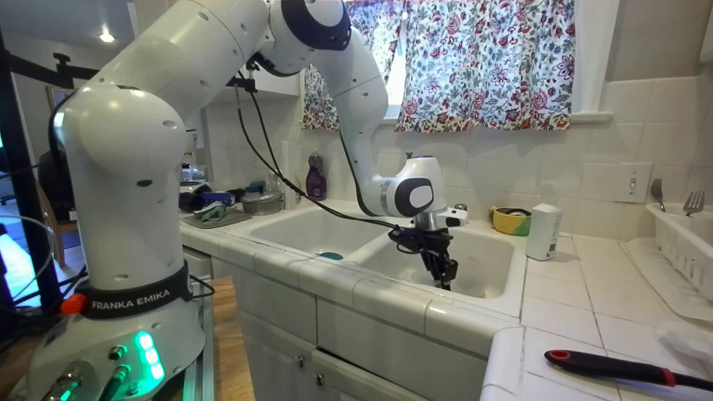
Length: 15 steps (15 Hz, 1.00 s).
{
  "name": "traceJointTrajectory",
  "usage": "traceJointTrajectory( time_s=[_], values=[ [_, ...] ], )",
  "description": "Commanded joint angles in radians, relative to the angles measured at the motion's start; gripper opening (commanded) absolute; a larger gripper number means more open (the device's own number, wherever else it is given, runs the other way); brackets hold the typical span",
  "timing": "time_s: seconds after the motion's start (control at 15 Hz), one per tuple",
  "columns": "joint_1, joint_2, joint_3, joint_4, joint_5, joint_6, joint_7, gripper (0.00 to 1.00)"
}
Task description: Pick up the jar from the sink and put it on the right side of the sink
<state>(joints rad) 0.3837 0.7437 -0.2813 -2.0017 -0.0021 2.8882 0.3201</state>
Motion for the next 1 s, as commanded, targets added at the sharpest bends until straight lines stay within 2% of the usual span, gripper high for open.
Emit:
traceJointTrajectory(
  time_s=[0.0,0.27,0.47,0.67,0.93],
  values=[
    [0.107,-0.106,-0.092,-0.077,-0.089,-0.120,0.075,0.08],
    [0.207,-0.191,-0.183,-0.096,-0.267,-0.252,0.196,0.08],
    [0.241,-0.261,-0.197,-0.097,-0.414,-0.374,0.276,0.08],
    [0.223,-0.341,-0.143,-0.094,-0.549,-0.532,0.323,0.08],
    [0.168,-0.428,-0.026,-0.075,-0.711,-0.775,0.400,0.08]
  ],
)
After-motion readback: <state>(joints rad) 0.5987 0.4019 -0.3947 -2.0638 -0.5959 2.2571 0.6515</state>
